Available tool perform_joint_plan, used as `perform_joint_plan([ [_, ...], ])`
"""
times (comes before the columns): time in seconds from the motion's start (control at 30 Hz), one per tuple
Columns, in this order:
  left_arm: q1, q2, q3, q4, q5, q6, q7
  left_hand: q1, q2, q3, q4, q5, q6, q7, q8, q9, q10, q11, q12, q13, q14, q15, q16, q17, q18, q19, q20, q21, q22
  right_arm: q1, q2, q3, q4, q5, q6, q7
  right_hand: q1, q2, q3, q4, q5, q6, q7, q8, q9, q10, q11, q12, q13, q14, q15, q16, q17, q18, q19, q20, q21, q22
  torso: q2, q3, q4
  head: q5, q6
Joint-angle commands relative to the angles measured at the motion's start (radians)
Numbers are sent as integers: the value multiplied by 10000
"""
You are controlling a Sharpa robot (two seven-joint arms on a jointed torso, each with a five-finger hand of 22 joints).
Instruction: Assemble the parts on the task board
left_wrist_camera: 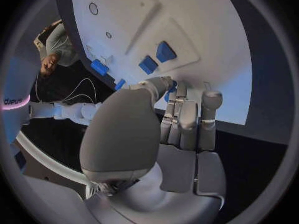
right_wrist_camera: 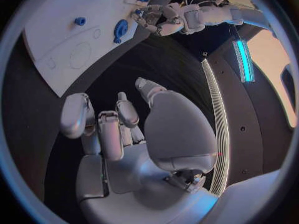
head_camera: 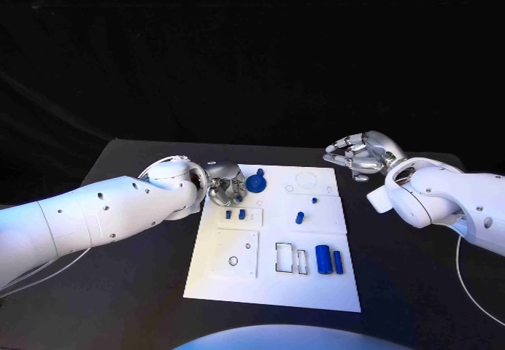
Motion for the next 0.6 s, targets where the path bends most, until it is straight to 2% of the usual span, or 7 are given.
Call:
perform_joint_plan([
  [0.03, 1, 6, 3, 22, 52, -15, -38, -61, -14, -18, 32, 13, -59, -8, -47, -13, -49, 4, -36, 7, -63, -9, -31, -21, 14, -69, 24, -72, -16, -7, 1, 0, -1, -85, 110, 52, -42, -24, -3, 46, 52, -70, 5, 41, -9, -42, -40, -2, -13, 584, -67, -65, 712, 123, -66, -33, -69, -9, 2, 0, -1, 6, 4],
  [0.37, 0, -26, 5, 36, 72, -46, -77, -143, -100, -44, 66, 16, -248, -8, -177, -53, -146, 9, -71, 49, -166, 1, -83, -170, 34, -145, 39, -152, -106, -14, 4, 0, -18, -94, 99, 48, -45, -35, -5, 57, 50, -83, 6, 49, -16, -76, -39, -29, -53, 575, -68, -81, 676, 131, -84, -35, -110, -35, -2, 5, -9, 11, -9],
  [0.47, -1, -51, 5, 28, 75, -47, -107, -177, -141, -68, 82, 18, -372, -29, -247, -73, -195, 13, -84, 70, -238, 4, -126, -306, 46, -194, 44, -201, -164, -15, -1, 0, -26, -97, 99, 45, -46, -59, -2, 85, 49, -104, 3, 80, -28, -309, -43, -242, -313, 432, -74, -306, 187, 233, -346, -38, -586, -367, -1, 9, -14, 10, -5],
  [0.6, -2, -107, 7, -3, 77, -67, -145, -211, -192, -109, 100, 24, -540, -55, -339, -99, -297, 36, -106, 102, -325, 24, -160, -413, 68, -295, 56, -295, -274, -16, -17, 0, -31, -114, 98, 36, -41, -61, 2, 88, 49, -109, 1, 86, -30, -357, -45, -289, -370, 422, -76, -325, 159, 241, -366, -40, -628, -394, -3, 7, -9, 9, 2],
])
